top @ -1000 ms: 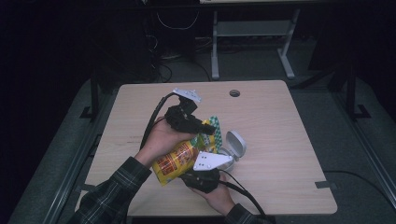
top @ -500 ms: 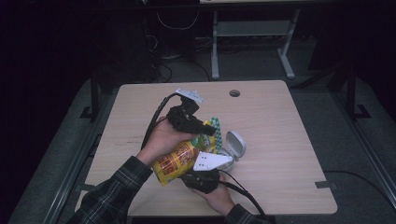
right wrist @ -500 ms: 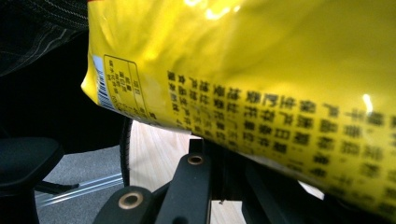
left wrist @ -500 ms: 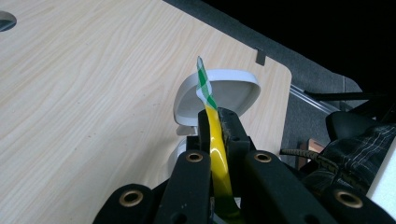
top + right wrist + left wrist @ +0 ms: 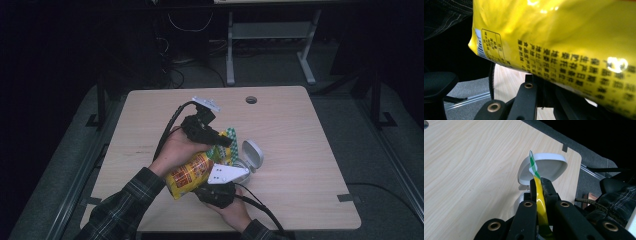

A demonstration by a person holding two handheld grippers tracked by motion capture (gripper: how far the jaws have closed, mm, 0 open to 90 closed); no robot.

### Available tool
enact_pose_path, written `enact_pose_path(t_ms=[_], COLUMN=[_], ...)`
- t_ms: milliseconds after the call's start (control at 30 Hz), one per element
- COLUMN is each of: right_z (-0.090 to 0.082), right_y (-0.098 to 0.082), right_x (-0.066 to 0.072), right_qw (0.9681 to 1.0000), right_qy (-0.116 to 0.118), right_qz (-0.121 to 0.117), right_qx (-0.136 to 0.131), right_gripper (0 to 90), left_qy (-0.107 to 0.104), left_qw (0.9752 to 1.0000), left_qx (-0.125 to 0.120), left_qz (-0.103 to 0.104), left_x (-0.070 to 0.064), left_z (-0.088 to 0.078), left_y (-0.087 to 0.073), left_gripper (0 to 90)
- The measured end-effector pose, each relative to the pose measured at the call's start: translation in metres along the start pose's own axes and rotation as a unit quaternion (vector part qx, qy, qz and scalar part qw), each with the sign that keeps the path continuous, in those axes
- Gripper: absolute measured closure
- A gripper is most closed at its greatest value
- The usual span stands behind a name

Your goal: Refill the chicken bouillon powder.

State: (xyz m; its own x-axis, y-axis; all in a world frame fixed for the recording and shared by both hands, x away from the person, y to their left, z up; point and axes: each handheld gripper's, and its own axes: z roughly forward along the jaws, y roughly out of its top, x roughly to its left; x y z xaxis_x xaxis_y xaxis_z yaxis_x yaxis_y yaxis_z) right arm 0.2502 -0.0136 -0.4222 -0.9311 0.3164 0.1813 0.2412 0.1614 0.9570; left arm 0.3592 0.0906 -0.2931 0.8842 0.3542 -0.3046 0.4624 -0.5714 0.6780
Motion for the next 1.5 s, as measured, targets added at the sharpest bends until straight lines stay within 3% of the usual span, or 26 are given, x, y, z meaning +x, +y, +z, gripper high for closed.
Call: enact_pose_path(t_ms=[1500], right_z=[-0.0011], right_y=[-0.0001], right_x=[-0.0003], right_qw=[1.0], right_qy=[0.002], right_qz=[0.003], right_qx=[-0.002], right_gripper=[90.0], left_qy=[0.002], left_qw=[1.0], left_qx=[0.001], left_qz=[-0.001], left_x=[-0.0011], left_z=[0.0004], left_y=[0.0013], left_gripper=[90.0])
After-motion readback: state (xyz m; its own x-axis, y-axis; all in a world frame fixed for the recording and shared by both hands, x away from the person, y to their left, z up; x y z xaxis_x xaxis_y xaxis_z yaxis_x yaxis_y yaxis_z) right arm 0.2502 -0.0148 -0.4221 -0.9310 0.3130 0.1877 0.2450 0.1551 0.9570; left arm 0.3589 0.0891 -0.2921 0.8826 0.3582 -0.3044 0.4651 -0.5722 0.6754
